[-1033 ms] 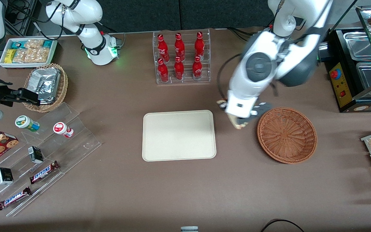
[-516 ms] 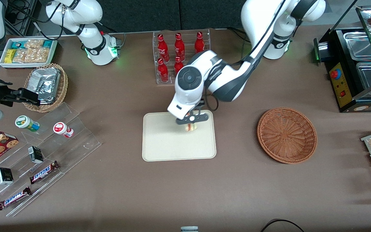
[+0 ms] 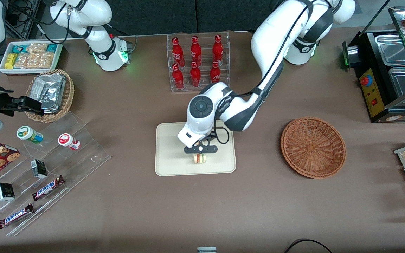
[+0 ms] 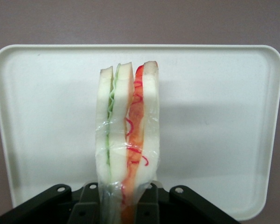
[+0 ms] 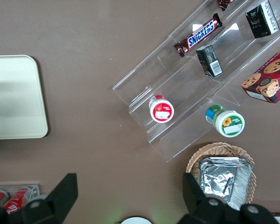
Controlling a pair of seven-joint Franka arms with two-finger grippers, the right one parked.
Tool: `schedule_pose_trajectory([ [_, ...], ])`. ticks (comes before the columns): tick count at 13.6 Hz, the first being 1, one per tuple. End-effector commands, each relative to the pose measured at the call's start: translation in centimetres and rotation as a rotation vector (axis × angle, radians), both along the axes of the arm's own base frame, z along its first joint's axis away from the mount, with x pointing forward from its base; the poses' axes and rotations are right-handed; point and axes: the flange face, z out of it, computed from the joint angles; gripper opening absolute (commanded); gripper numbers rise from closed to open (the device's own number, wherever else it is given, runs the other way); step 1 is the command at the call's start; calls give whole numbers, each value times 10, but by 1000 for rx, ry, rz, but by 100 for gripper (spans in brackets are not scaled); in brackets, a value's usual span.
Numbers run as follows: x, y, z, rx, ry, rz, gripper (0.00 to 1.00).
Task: Place sandwich from basket to tray
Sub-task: 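Lower the sandwich onto the tray center and open the left gripper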
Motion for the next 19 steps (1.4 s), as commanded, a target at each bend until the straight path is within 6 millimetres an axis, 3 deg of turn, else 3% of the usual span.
schedule_pose_trajectory([
  [1,4,-9,-17,-2,-28,-11,4],
  [4,-10,-16,-40,28,-7,-33,6],
  [6,-16,-18,-49,44,1,-40,15],
  [7,-15,-17,-48,43,2,-31,31],
  [8,-14,-16,-42,41,0,-27,80],
  [9,-13,-16,-33,42,-3,-23,99],
  [12,-7,-5,15,54,8,-8,100],
  [14,8,25,71,72,16,22,99],
  [15,19,49,104,80,16,48,99],
  [17,16,79,139,121,18,64,98],
  [19,33,155,167,121,22,49,96],
])
